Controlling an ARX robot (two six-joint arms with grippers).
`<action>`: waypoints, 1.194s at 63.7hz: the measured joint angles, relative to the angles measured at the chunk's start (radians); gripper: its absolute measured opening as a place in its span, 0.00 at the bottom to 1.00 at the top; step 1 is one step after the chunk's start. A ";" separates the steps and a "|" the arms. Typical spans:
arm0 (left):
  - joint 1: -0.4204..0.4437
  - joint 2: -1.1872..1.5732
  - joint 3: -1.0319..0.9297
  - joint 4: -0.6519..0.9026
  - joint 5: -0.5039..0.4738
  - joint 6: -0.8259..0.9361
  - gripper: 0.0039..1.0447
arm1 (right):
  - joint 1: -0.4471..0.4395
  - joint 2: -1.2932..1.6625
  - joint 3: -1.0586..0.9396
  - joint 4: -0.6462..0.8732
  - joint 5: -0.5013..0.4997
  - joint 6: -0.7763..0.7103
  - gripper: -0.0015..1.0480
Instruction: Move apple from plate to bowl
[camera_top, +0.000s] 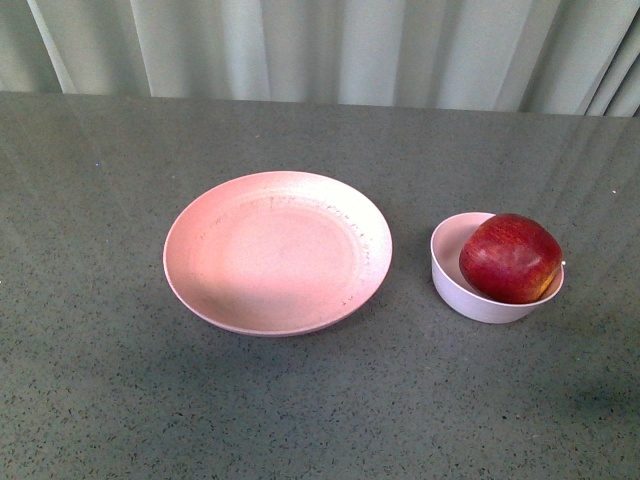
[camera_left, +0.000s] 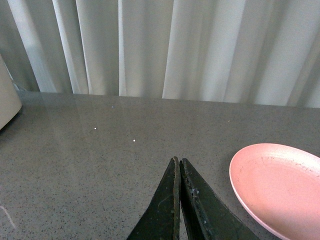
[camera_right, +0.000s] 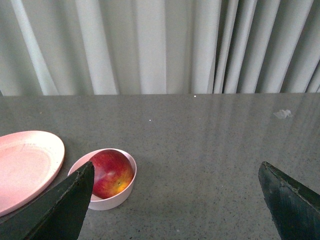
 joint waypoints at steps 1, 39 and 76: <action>0.000 -0.018 0.000 -0.016 0.000 0.000 0.01 | 0.000 0.000 0.000 0.000 0.000 0.000 0.91; 0.000 -0.295 0.000 -0.286 0.000 0.000 0.01 | 0.000 0.000 0.000 0.000 0.000 0.000 0.91; 0.001 -0.510 0.000 -0.518 0.000 0.000 0.01 | 0.000 0.000 0.000 0.000 0.000 0.000 0.91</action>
